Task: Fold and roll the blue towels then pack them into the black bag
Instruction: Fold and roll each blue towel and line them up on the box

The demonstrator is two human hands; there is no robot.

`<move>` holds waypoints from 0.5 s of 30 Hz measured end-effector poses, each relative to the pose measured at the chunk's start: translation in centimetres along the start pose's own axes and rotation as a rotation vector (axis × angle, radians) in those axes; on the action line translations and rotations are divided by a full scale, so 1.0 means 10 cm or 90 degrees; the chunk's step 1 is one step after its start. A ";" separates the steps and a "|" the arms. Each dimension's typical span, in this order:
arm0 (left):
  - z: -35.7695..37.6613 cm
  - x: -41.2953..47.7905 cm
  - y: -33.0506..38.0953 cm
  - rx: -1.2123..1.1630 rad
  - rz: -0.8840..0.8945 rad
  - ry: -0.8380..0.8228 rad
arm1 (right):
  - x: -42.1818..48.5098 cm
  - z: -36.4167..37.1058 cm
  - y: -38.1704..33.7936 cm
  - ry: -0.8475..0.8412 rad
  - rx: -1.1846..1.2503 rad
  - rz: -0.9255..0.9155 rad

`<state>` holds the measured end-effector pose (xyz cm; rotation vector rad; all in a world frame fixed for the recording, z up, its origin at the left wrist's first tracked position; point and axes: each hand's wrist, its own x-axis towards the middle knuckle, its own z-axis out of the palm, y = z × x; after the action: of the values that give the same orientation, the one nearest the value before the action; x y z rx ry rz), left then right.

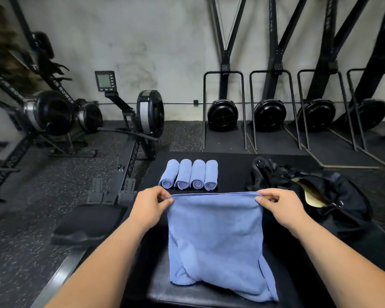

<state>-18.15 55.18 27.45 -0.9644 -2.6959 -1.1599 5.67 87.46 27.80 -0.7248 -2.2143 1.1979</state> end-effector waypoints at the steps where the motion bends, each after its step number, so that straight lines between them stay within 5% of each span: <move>1: -0.10 0.00 0.08 -0.001 0.002 0.009 | -0.01 -0.05 -0.09 0.006 0.000 -0.004; 15: -1.13 -0.14 1.02 -0.085 0.092 0.083 | -0.21 -0.82 -1.14 0.115 -0.027 -0.149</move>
<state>-13.41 52.26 41.67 -1.0411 -2.4308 -1.3375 10.20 85.51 41.10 -0.5483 -2.1124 0.9352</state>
